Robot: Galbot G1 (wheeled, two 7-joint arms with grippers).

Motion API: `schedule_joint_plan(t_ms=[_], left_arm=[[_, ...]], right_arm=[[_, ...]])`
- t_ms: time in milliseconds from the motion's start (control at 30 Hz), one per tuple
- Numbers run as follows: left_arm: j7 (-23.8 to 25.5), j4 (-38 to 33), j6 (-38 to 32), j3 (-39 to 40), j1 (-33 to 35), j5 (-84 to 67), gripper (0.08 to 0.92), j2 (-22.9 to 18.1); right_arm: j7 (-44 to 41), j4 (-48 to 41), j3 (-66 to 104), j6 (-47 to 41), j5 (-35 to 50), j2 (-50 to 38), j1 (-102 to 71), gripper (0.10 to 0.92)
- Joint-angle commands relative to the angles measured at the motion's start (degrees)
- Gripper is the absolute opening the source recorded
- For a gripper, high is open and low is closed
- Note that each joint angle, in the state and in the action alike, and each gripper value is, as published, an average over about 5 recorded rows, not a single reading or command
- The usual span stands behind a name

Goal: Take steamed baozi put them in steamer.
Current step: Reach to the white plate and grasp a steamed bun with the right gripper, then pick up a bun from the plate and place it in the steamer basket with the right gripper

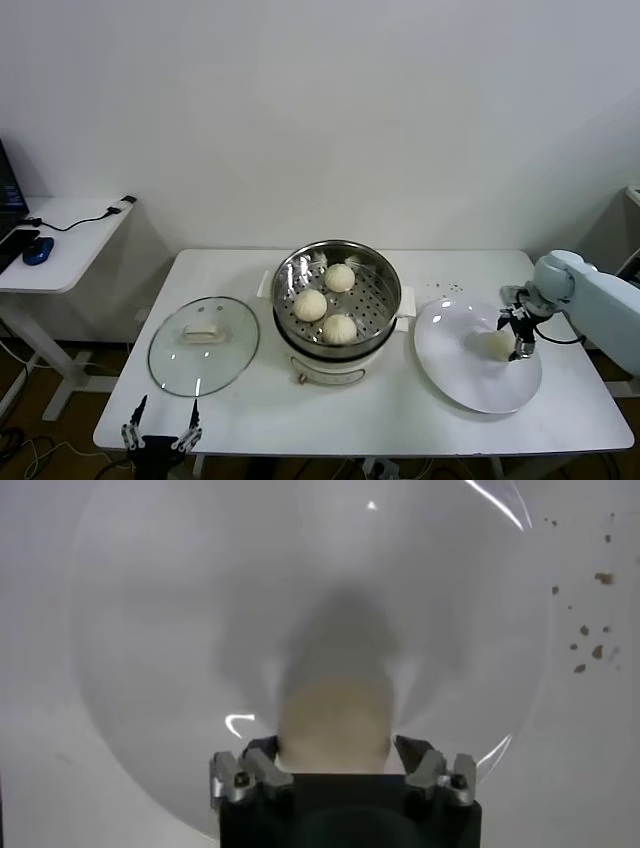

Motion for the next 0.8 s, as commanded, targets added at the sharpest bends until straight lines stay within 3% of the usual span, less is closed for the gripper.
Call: schedule_joint_plan(t_ms=[33,267,467,800], left_arm=[[0.01,0.03,0.03,0.14,-0.09,0.13,0.823,-0.01],[0.01,-0.19,0.03,0.29,-0.05,0.24,0.823,0.01],[-0.04,-0.25,-0.18,0.34,0.21,0.17,0.823,0.01],[0.01,-1.88,-0.26,1.15,0.20,-0.30,0.823,0.35]], right_arm=[[-0.14,-1.61,1.45,0.11,-0.71,1.42,-1.26,0.725],[-0.42,-0.23,-0.04,-0.58,1.87,0.36,0.10,0.623],[-0.06,2.69,-4.93,-2.29,7.96,-1.53,5.22,0.590],[1.05,7.39,-28.27,-7.33,30.80,3.95,34.59,0.585]])
